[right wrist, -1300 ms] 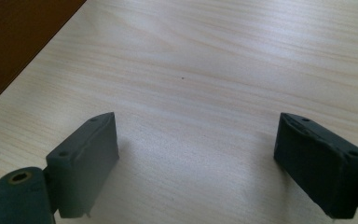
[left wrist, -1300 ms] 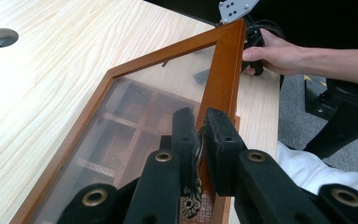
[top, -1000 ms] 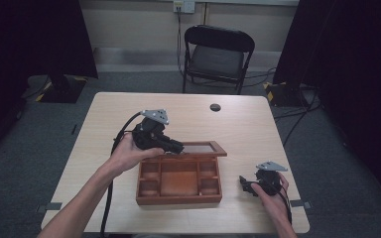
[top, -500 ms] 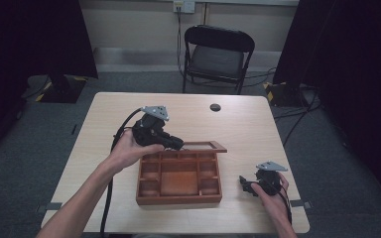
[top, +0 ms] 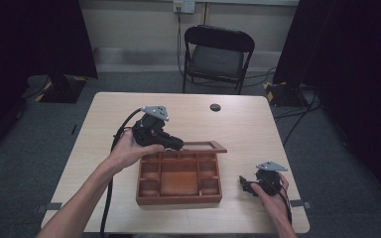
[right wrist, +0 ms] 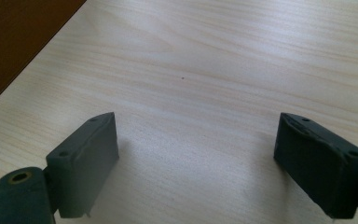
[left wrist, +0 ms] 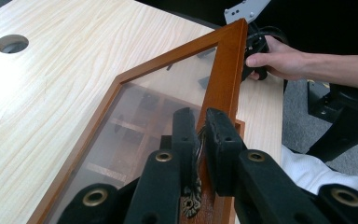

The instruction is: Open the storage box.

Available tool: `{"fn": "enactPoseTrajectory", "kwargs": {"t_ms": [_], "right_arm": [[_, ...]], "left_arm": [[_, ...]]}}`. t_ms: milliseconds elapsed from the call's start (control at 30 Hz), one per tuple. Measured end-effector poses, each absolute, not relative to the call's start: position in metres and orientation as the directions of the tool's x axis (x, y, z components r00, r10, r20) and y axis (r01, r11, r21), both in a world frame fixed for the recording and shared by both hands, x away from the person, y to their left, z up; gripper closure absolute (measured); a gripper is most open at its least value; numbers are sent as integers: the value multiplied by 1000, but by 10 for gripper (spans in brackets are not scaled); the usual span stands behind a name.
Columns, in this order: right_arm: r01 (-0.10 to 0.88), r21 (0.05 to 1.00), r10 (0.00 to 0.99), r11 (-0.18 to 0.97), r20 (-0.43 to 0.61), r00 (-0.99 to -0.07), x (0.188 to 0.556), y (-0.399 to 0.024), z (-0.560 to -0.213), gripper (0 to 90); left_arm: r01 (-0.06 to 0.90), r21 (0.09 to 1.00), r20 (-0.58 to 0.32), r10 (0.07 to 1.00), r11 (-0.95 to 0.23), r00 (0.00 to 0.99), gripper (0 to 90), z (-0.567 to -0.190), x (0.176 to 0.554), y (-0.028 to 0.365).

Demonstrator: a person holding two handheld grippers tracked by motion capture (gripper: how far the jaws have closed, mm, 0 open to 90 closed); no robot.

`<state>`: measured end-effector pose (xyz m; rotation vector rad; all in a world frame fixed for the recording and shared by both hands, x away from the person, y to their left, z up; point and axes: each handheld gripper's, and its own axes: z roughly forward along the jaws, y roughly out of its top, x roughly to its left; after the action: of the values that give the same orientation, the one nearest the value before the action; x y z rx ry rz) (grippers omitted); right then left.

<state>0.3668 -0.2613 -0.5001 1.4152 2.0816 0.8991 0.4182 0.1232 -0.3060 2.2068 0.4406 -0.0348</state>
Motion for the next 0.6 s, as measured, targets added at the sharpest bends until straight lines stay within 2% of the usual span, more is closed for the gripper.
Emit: {"fn": "enactPoseTrajectory", "kwargs": {"t_ms": [600], "right_arm": [[628, 735, 932, 256, -15, -362, 367, -261, -500, 126]], "left_arm": [[331, 752, -180, 305, -571, 935, 827, -306, 417, 123]]}}
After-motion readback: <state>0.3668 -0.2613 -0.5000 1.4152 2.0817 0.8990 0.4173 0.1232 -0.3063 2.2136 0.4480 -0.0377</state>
